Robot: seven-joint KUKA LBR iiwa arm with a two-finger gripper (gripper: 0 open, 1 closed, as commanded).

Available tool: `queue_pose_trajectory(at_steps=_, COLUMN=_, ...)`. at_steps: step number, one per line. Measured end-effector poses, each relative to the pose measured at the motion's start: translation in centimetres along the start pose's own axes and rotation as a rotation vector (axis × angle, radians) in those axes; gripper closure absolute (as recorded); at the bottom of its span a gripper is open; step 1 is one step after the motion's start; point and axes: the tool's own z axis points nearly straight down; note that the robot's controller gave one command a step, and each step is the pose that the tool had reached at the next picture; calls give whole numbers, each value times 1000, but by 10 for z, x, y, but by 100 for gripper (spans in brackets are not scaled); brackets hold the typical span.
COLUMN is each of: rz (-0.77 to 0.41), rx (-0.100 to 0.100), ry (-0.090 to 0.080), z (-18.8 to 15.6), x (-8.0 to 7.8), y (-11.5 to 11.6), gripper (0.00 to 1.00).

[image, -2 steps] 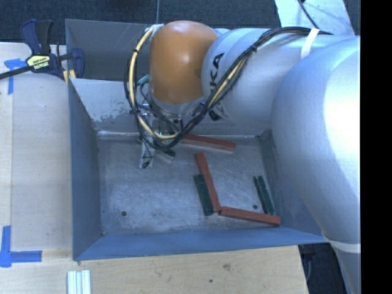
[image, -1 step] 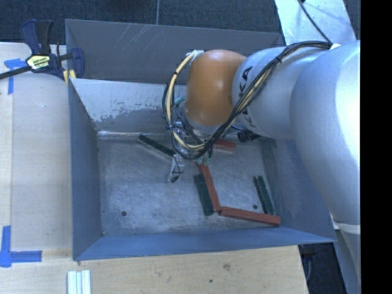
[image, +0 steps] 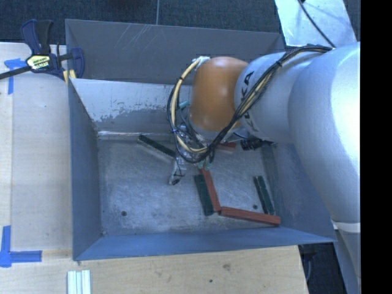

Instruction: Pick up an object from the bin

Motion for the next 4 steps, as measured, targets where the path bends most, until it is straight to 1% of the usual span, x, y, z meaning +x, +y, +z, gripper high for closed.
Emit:
queue_pose_trajectory(at_steps=1, rz=2, rx=-1, ry=-3, z=-1, x=-1, y=0, gripper=100)
queue_pose_trajectory(at_steps=2, rz=3, rx=0, ry=-1, z=-1, x=0, y=0, gripper=0)
queue_pose_trajectory(at_steps=3, rz=4, rx=-1, ry=-3, z=-1, x=-1, y=0, gripper=100)
queue_pose_trajectory(at_steps=4, rz=4, rx=-1, ry=-1, z=-1, x=0, y=0, gripper=0)
